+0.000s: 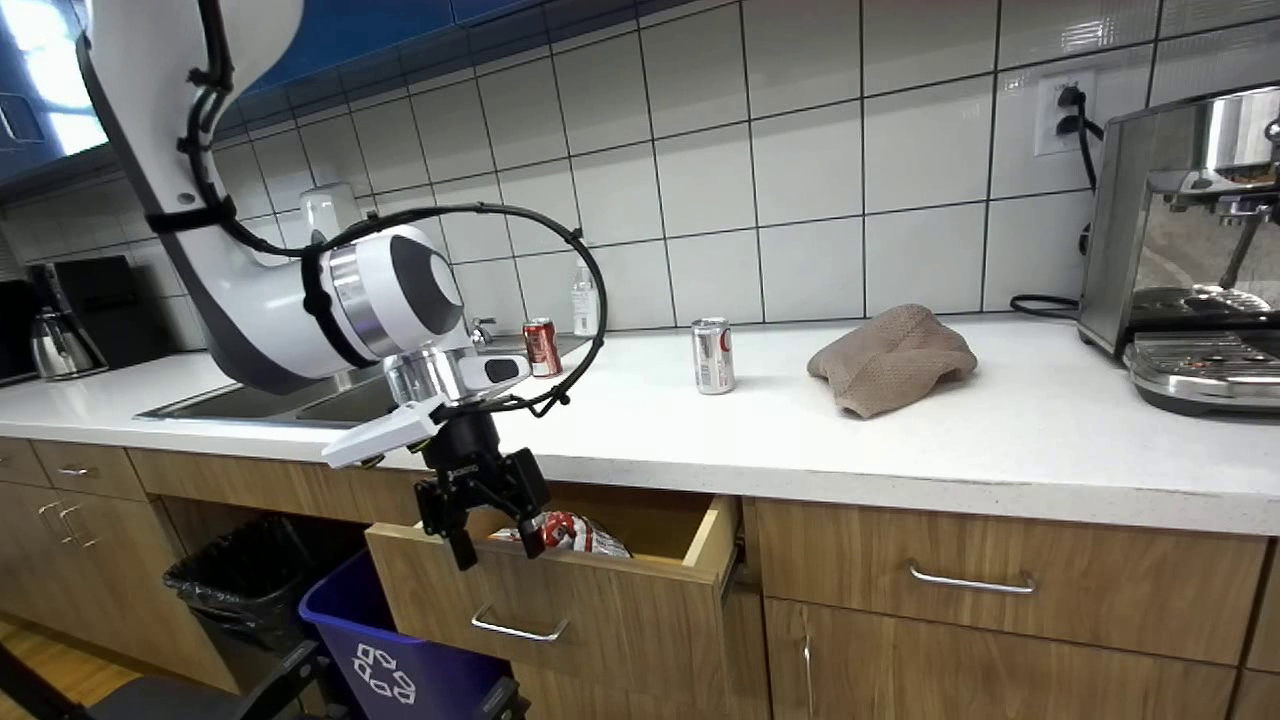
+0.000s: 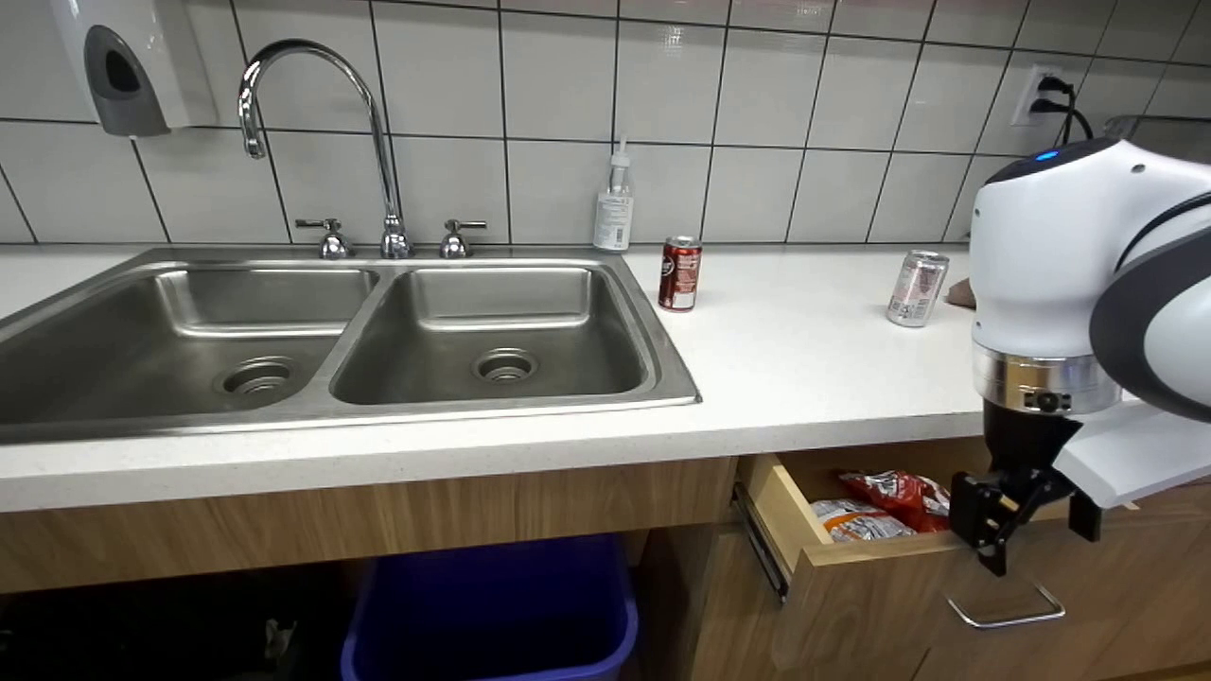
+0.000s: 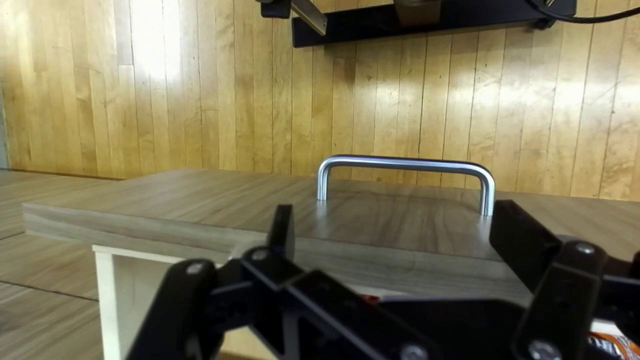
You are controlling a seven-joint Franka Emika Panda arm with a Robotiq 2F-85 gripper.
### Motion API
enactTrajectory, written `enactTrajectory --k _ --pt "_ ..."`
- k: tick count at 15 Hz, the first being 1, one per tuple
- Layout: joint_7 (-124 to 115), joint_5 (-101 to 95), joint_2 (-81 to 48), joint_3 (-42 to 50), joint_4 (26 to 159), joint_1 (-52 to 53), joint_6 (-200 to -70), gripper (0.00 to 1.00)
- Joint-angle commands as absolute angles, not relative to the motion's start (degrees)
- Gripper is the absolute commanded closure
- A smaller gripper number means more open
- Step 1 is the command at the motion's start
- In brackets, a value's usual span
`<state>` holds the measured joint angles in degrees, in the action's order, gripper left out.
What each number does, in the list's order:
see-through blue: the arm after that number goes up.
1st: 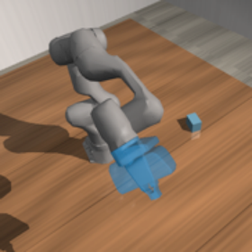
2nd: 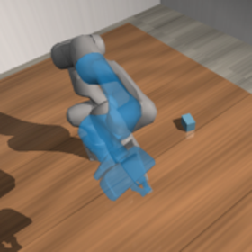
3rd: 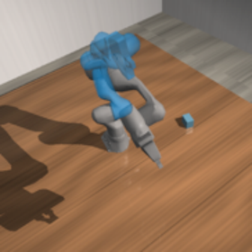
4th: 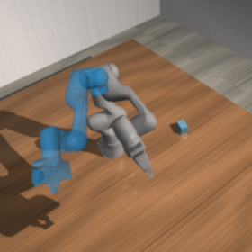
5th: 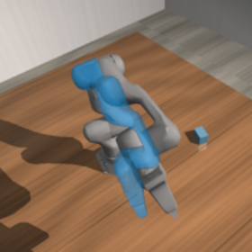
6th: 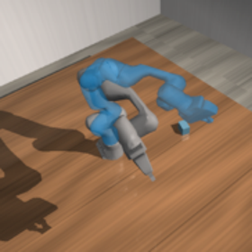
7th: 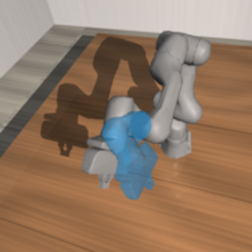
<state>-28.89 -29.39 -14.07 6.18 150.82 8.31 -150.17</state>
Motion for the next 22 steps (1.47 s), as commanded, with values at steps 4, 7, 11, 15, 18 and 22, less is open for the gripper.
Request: enactTrajectory --k 4,7,11,15,18,22 --pt "-34.6 -36.3 -17.6 9.6 147.0 11.0 -152.2 0.0" --pt "-37.7 -39.5 -18.4 10.6 146.5 11.6 -153.4 0.0" --pt "-41.7 -42.9 -19.0 11.1 146.4 11.9 -155.0 0.0" --pt "-45.6 -45.5 -19.4 12.2 146.3 12.7 -156.4 0.0" --pt "-47.5 -46.1 -20.1 12.6 145.7 13.0 -156.8 0.0" --pt "-48.8 -45.6 -20.8 12.8 144.7 12.8 -157.0 0.0"
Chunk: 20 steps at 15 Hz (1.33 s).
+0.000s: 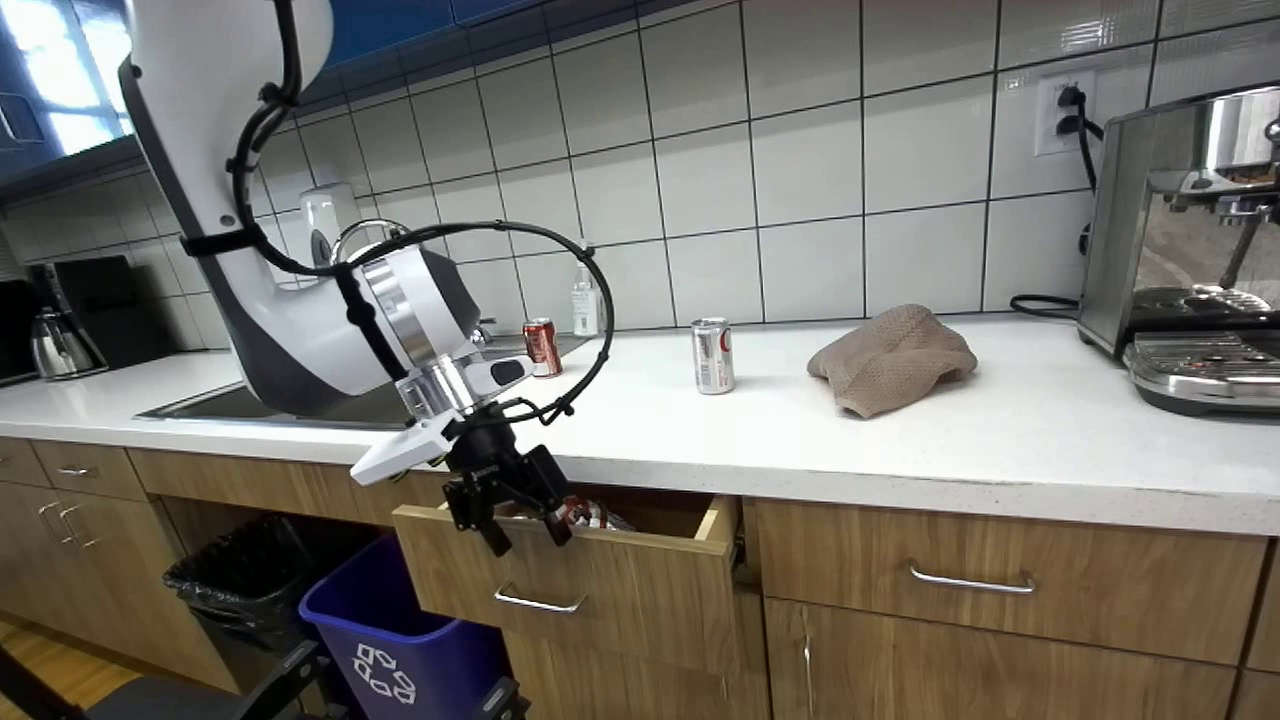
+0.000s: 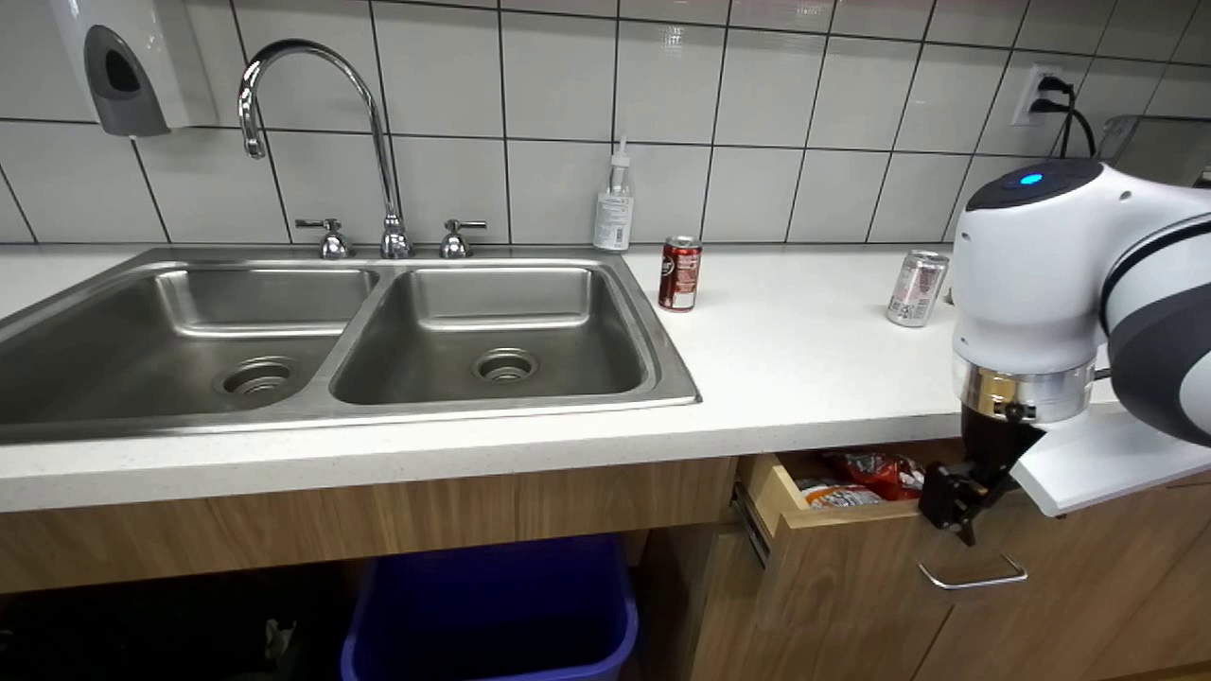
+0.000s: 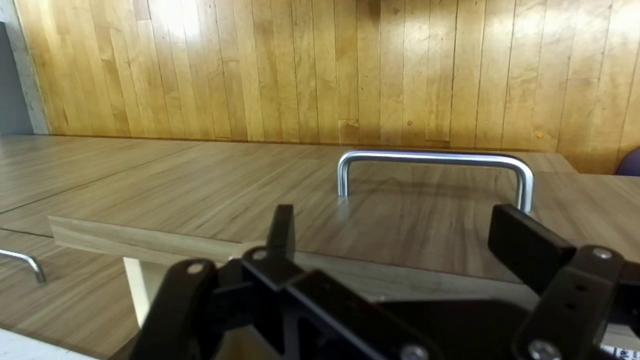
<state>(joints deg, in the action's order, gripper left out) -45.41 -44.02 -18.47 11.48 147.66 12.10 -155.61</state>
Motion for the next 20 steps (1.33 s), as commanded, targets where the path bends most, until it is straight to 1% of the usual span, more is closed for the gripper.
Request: enactTrajectory --k 1,20 --pt "-49.2 -45.7 -21.0 12.8 144.4 12.8 -157.0 0.0" --pt "-49.9 -44.8 -25.3 13.4 137.8 12.6 -157.7 0.0"
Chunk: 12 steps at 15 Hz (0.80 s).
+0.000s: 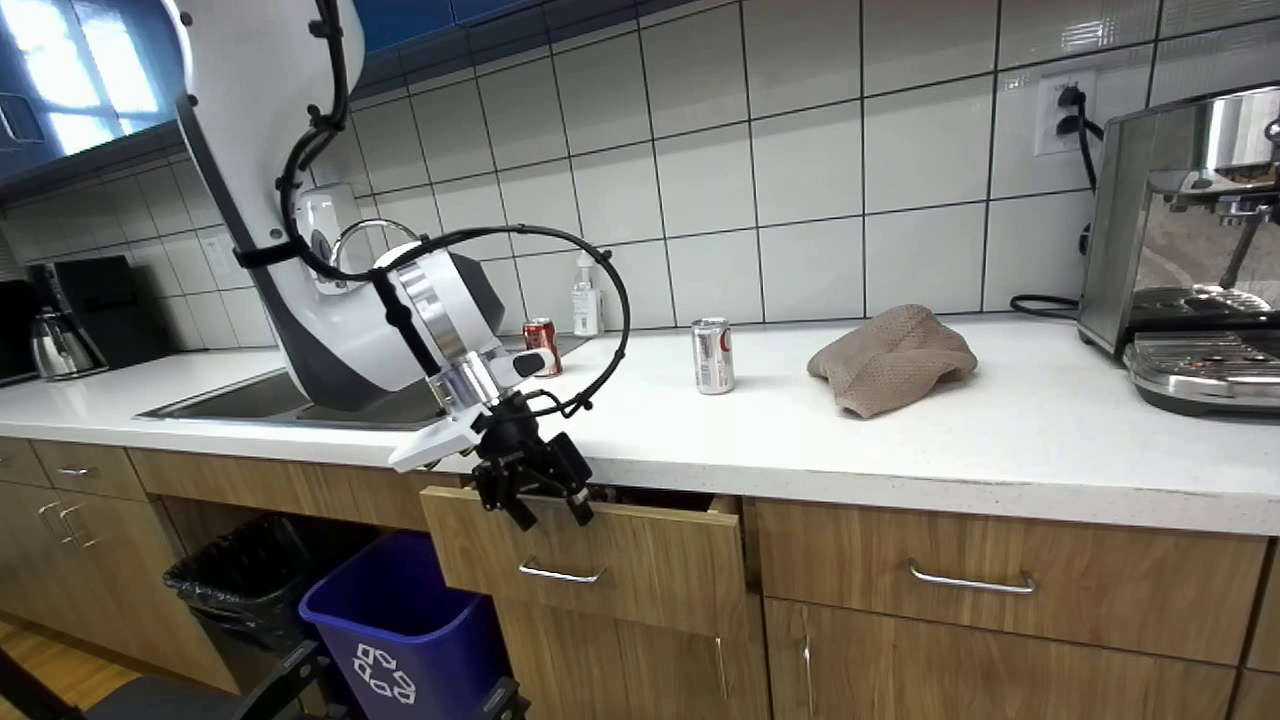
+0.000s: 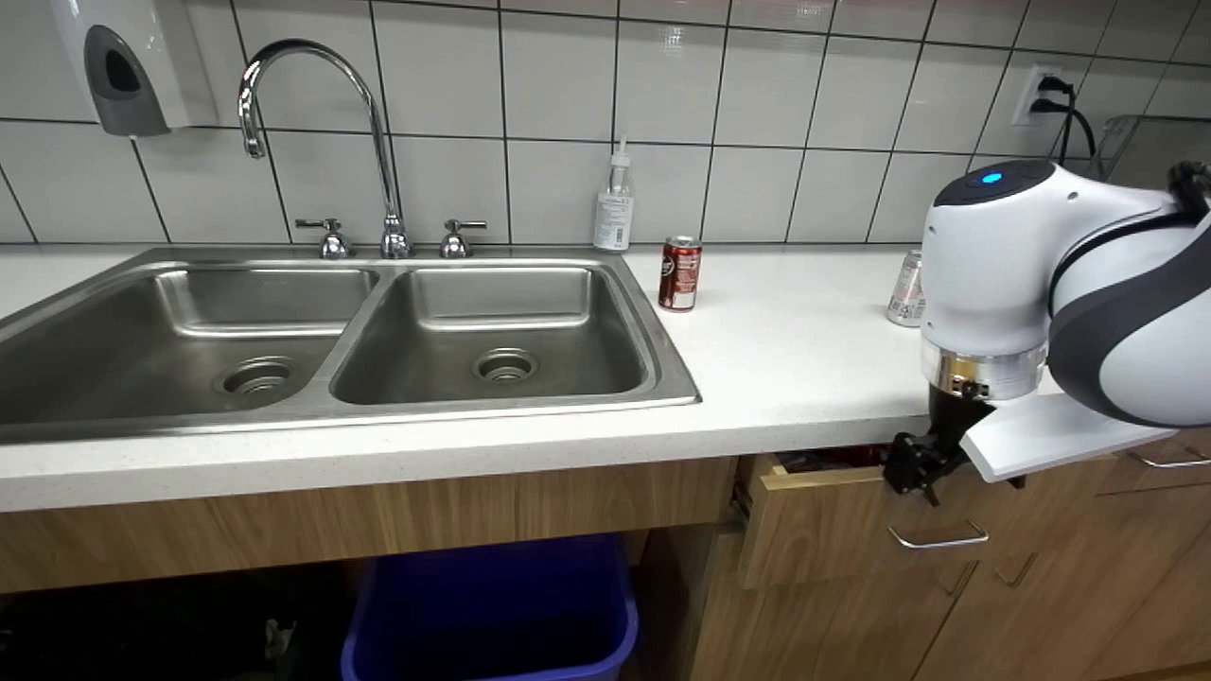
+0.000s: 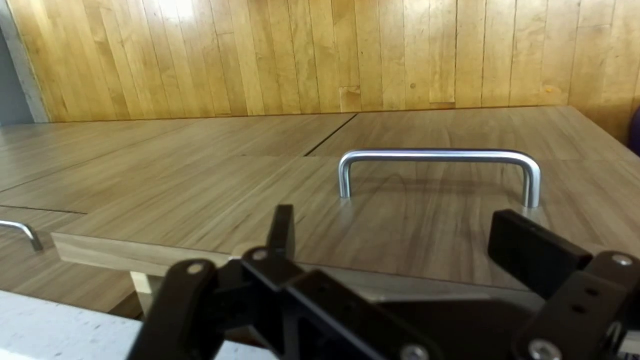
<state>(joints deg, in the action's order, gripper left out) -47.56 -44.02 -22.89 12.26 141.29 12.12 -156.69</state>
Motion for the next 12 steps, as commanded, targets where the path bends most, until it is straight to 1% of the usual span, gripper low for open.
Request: enactTrajectory --k 1,12 --pt "-49.9 -44.8 -25.4 13.4 137.5 12.5 -157.7 0.0" --pt "-51.3 -44.7 -26.9 13.4 135.2 12.7 -157.7 0.0"
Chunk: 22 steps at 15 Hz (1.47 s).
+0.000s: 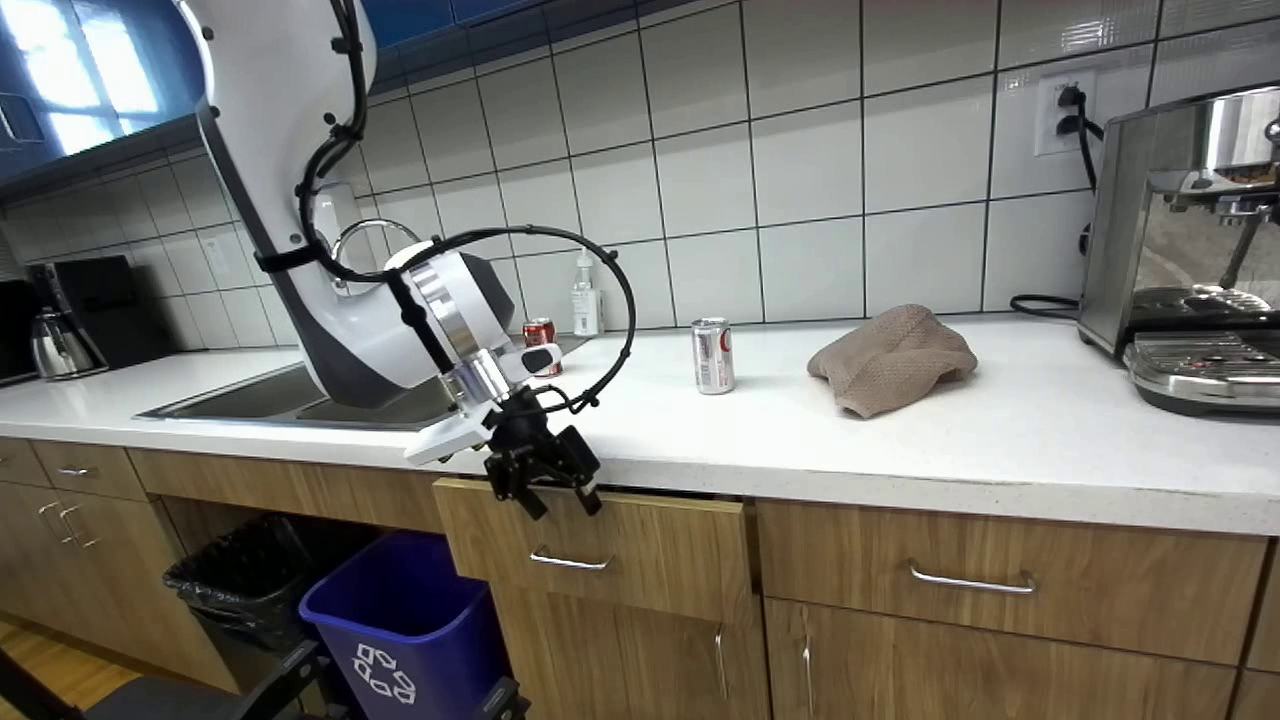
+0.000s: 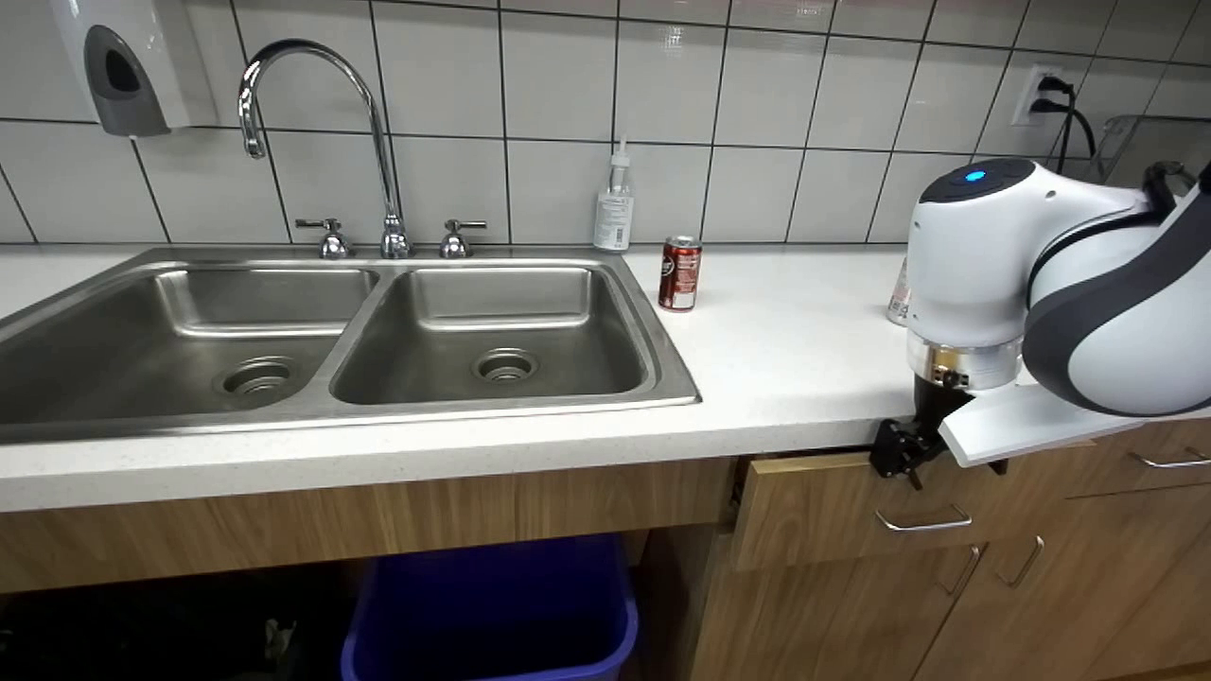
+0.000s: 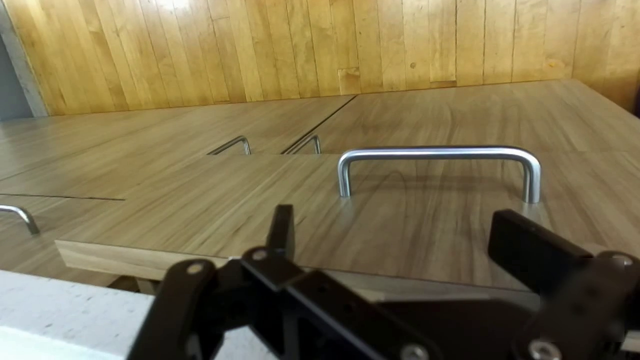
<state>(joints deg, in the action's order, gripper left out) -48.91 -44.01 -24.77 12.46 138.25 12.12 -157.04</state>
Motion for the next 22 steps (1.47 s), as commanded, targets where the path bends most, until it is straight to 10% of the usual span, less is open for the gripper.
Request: enactTrajectory --k 1,22 --pt "-51.4 -44.6 -27.0 13.4 135.0 12.7 -157.7 0.0" --pt "-43.6 -38.6 -22.4 11.4 137.6 12.0 -154.9 0.0"
